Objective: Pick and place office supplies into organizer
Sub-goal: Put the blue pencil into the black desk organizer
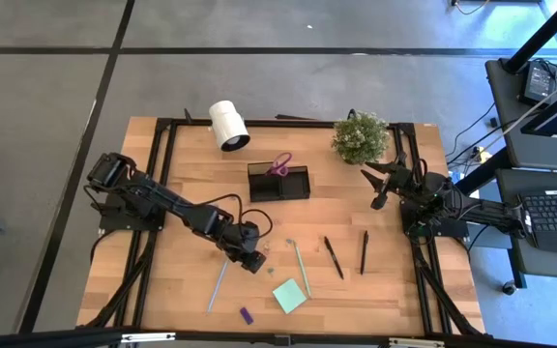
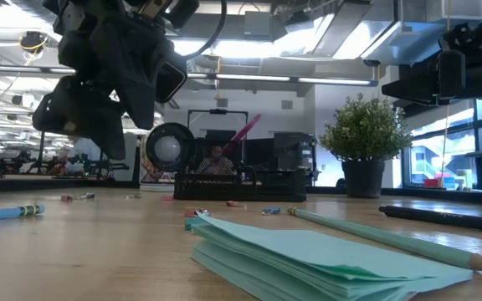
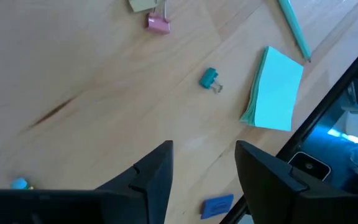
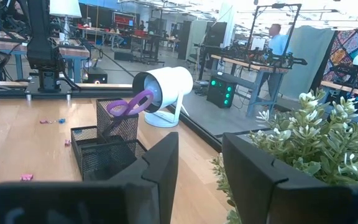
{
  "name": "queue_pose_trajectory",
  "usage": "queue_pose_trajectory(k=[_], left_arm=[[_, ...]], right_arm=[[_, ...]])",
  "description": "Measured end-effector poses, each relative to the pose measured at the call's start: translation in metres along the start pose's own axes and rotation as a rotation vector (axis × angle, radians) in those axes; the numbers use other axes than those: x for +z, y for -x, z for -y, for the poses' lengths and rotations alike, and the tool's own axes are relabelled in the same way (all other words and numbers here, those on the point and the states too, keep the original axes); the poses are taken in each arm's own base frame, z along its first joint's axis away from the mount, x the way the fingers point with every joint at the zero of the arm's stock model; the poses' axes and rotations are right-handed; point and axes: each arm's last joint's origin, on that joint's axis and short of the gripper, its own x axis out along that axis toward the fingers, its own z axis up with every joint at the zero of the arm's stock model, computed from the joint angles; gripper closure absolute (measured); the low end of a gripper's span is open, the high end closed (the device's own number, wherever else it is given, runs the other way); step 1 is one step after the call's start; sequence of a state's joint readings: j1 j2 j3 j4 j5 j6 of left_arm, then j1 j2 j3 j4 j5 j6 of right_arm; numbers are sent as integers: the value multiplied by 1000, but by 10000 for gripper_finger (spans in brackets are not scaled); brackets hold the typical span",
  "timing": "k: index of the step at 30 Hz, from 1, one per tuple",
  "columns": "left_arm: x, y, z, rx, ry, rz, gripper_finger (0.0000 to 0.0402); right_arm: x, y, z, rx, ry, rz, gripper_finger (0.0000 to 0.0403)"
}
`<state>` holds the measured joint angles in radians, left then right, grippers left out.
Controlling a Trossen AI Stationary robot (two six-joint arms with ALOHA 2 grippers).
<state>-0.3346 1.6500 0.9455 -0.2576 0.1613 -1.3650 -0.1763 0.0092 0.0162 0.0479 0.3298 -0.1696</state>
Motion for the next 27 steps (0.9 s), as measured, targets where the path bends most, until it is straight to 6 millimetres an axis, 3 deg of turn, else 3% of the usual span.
queue_pose_trajectory(k=[7,11,18,27], left_arm=[[0,0,-2,21,-81,-10,237],[2,2,-14,113,134,-103,236],[-6,3,-15,190,254,-20,237],[-11,40,4,471,312,91,233]], right_arm=[[0,0,0,0,0,0,274],[0,0,0,0,2,0,274],[0,0,0,0,54,0,274],[0,0,0,0,52,0,274]])
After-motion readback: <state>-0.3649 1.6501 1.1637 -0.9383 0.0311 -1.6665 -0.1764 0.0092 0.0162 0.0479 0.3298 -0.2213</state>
